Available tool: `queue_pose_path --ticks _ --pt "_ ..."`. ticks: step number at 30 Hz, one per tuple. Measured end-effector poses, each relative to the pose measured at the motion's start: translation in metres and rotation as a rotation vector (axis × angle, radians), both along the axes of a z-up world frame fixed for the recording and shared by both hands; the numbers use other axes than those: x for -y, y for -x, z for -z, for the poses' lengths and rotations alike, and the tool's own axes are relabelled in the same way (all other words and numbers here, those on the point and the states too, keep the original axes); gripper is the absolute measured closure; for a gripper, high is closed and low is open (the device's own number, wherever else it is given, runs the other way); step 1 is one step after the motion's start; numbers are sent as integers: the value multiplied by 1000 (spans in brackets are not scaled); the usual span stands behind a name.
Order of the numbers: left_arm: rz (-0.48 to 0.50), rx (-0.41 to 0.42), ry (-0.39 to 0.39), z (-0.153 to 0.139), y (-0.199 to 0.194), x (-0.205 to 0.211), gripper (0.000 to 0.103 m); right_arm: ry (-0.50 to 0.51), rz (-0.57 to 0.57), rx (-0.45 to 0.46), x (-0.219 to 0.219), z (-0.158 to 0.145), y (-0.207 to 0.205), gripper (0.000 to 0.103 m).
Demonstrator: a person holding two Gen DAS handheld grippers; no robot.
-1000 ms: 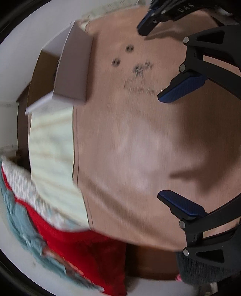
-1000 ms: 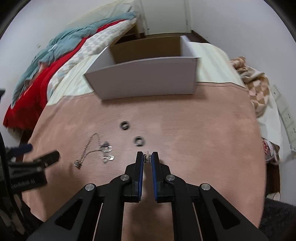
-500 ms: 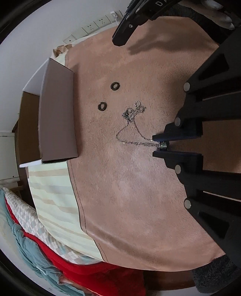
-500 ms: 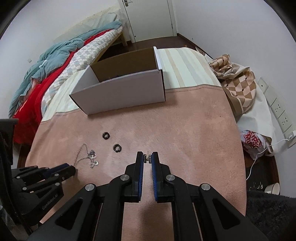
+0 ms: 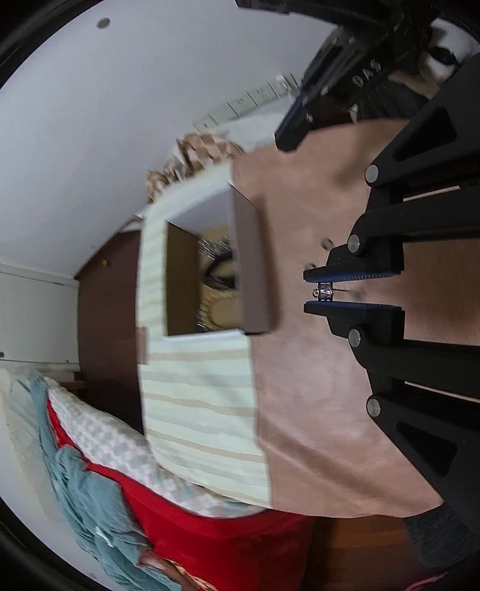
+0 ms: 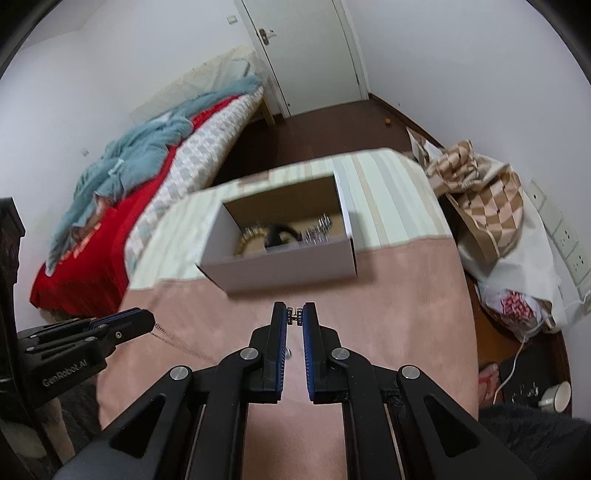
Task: Organize jewelry
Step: 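Carry the necklace with the left tool into the box while the right tool carries the earring in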
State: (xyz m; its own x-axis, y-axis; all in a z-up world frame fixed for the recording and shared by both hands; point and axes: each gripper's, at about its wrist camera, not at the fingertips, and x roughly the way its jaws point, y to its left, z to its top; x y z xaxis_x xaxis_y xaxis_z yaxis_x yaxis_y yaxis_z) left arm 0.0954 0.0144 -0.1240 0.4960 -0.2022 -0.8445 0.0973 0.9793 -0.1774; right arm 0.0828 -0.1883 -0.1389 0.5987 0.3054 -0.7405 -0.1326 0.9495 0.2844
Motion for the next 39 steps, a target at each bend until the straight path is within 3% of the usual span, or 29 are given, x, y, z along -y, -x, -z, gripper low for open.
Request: queue_pose_path --ticks 10,14,18,26,35,39 --pt "51 141 31 -80 -55 6 96 -59 -29 68 5 -58 -58 94" --pt "48 158 22 -87 -82 7 96 -67 -45 57 0 -65 -86 94" --pt "38 132 3 -74 -113 7 96 -39 -76 11 -7 -57 -122 94" --pt "24 -3 -36 -18 -164 3 96 38 -127 -143 -14 -13 -188 94" --pt "41 -106 -37 19 -182 1 95 96 -145 -253 -15 31 -224 94" --pt "4 -165 -29 30 -190 -4 92 110 -161 -284 -21 42 -233 94"
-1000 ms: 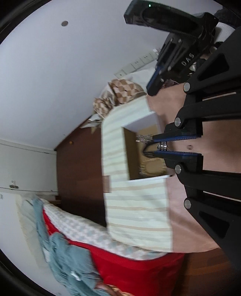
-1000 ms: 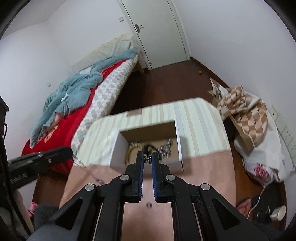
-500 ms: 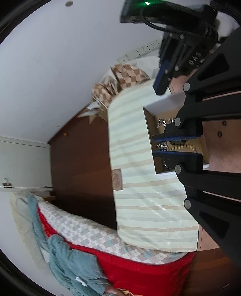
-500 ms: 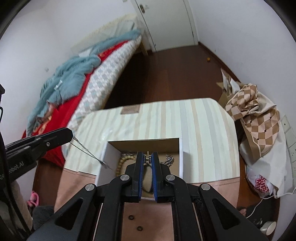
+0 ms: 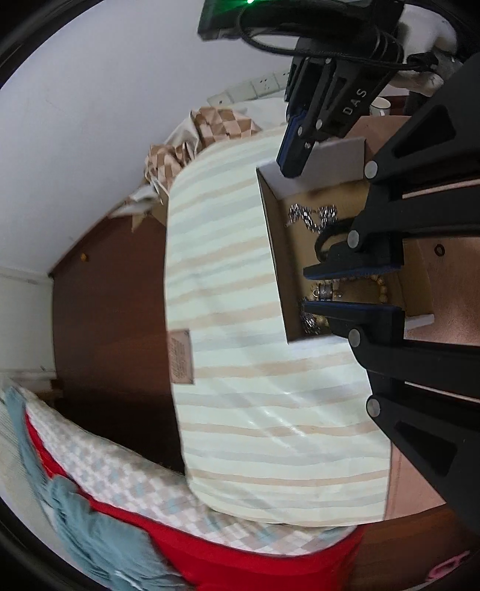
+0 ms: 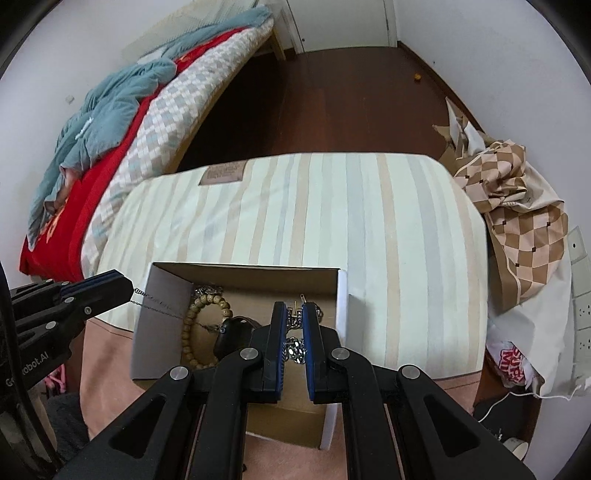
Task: Organize jewelry
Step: 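Carry the necklace with the left tool into the box while the right tool carries the earring in, then open both tools in the box and lift them out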
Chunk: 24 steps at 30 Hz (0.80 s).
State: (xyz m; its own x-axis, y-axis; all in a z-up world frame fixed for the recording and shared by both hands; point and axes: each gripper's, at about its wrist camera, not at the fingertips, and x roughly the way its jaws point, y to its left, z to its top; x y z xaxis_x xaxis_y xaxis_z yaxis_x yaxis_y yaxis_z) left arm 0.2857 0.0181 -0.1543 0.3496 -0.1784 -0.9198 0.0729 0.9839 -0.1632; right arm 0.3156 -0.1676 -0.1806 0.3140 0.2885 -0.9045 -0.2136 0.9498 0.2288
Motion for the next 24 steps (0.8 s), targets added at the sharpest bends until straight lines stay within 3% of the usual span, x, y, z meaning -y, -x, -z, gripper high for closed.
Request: queue_pose_path --ticks 5,8,10,11,12,14,16,18,24 --pt "-46 -4 -8 1 -2 -9 88 -23 20 -36 1 3 -7 92" --pt "-55 22 -32 -3 2 -13 83 -47 34 -24 5 -4 -5 78" --pt "-64 41 -33 -5 7 -17 64 -76 55 -14 12 -11 -2 71" --pt "-70 51 -40 -6 10 -19 42 -76 62 -10 13 -14 -1 71" --pt "-78 65 -50 -8 13 -20 27 -68 72 1 16 -17 2 71" --pt "-90 93 -65 -9 21 -23 25 -43 78 22 19 -23 8 65" --pt "-105 94 -85 -7 29 -26 18 4 82 41 18 -26 15 41" --pt "-117 95 -91 -4 36 -28 9 64 86 60 16 -27 25 25" --pt "-137 133 -159 1 63 -27 6 248 94 95 4 -17 59 1"
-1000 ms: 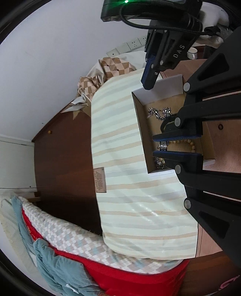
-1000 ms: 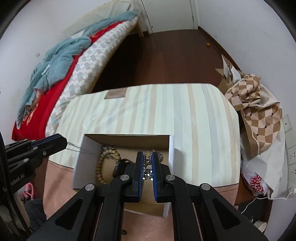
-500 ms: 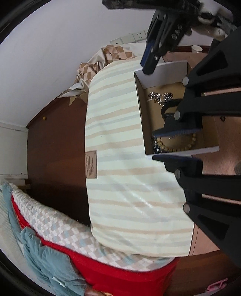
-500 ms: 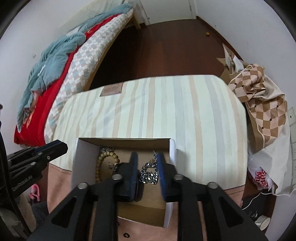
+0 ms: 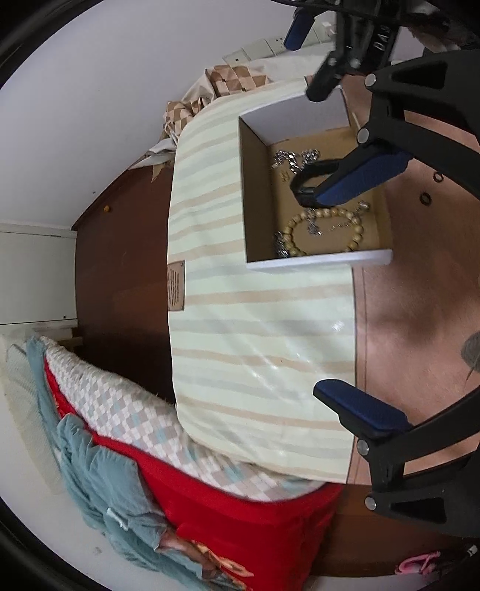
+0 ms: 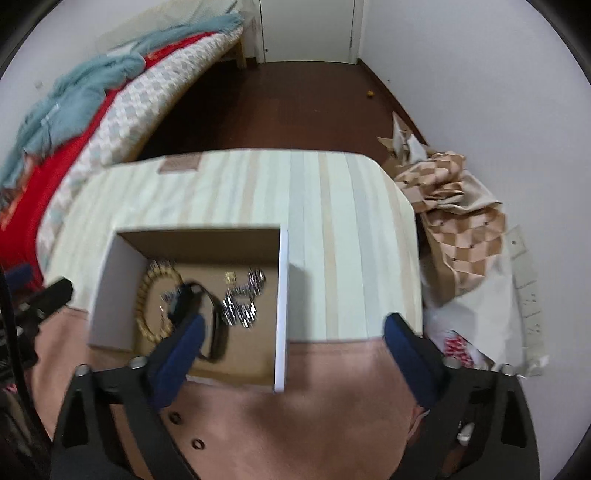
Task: Organize jewelry
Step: 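Open both tools in the box and lift them out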
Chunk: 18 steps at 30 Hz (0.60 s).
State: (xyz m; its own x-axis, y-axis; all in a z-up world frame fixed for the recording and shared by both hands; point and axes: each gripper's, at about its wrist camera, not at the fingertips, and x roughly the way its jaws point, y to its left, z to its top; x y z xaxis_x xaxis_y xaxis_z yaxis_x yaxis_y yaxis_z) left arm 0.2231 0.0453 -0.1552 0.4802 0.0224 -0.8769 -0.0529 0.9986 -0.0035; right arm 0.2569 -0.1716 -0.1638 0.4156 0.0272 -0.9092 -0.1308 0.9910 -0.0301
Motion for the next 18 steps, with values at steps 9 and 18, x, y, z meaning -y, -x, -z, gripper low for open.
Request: queue_pose_path --ticks 9,18 --pt "-32 71 -39 -20 36 -2 6 18 -12 39 -15 -14 45 1" --pt "-49 157 -55 -58 79 2 6 -5 -4 126 -20 -62 84 1"
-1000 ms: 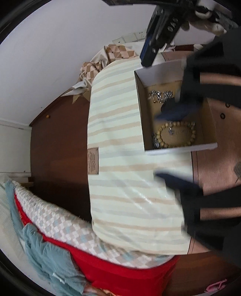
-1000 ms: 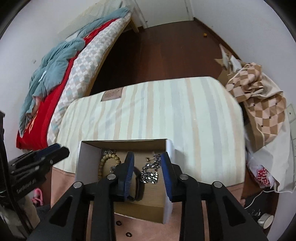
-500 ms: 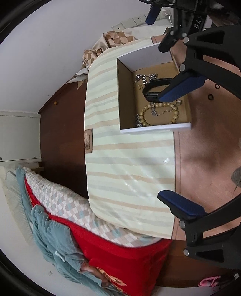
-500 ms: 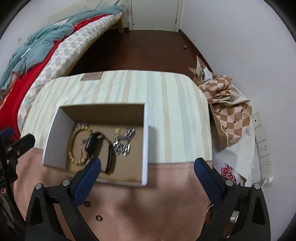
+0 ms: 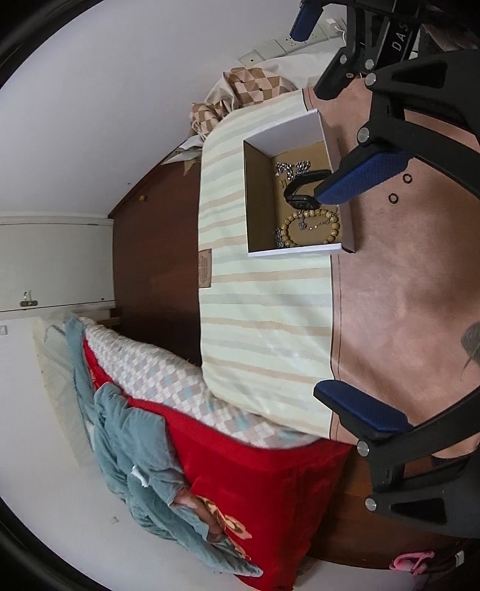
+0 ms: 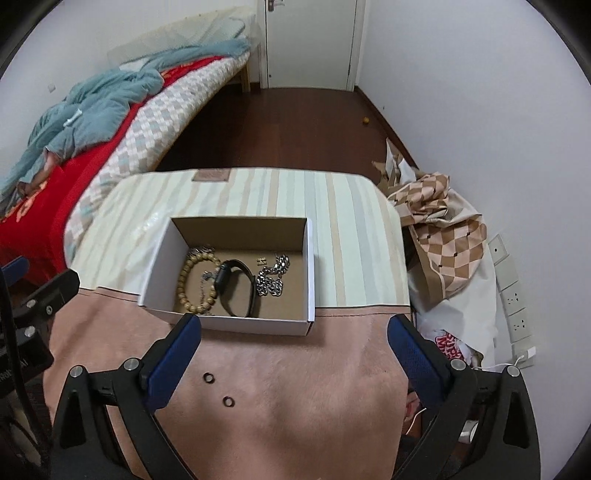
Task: Organize jewelry
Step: 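Open both tools in the box and lift them out, then move both tools back over the two black rings on the table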
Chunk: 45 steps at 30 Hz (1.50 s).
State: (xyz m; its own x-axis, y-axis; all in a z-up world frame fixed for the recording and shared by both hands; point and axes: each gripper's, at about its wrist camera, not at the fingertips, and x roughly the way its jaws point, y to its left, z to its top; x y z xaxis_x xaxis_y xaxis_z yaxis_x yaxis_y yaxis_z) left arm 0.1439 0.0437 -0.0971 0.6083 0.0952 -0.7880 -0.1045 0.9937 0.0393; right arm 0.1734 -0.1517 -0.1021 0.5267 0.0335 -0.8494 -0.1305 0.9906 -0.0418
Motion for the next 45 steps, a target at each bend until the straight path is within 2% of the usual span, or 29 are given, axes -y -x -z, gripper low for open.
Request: queue_pose_path --ticks 11,15,18,22,25,28,29,31,34,38,41,42,45 --pt "-3 78 1 -35 42 4 6 -27 15 95 5 -48 50 1" --pt "-7 99 -2 -41 54 7 6 -29 23 125 8 -61 63 1" --pt "-35 99 -33 -39 60 9 6 -44 25 125 9 -63 68 1" --pt "-88 89 -56 -18 63 1 6 -80 20 93 11 -44 71 1" --pt "-135 45 -88 13 62 -8 6 -72 25 34 8 0 70 1" --pt "-162 -69 -115 61 56 -19 6 -89 6 -27 1 49 67 3" --pt "-165 -98 -121 73 55 -21 6 -98 -2 -44 -1 61 67 10" --pt "-172 -155 -137 97 52 -25 6 -112 -26 -98 -8 94 63 36" --pt "-172 -219 -150 121 49 -29 6 -123 -62 -128 -20 130 62 45" --pt "-167 -249 -155 134 48 -32 6 -99 -100 -106 -35 150 69 56" --pt "-158 -262 -153 140 44 -31 6 -69 -130 -82 -42 151 69 86" --pt "-154 -265 -149 140 43 -29 6 -61 -133 -76 -42 152 70 90" --pt "-130 -267 -130 140 37 -21 6 -80 -109 -72 -35 149 70 90"
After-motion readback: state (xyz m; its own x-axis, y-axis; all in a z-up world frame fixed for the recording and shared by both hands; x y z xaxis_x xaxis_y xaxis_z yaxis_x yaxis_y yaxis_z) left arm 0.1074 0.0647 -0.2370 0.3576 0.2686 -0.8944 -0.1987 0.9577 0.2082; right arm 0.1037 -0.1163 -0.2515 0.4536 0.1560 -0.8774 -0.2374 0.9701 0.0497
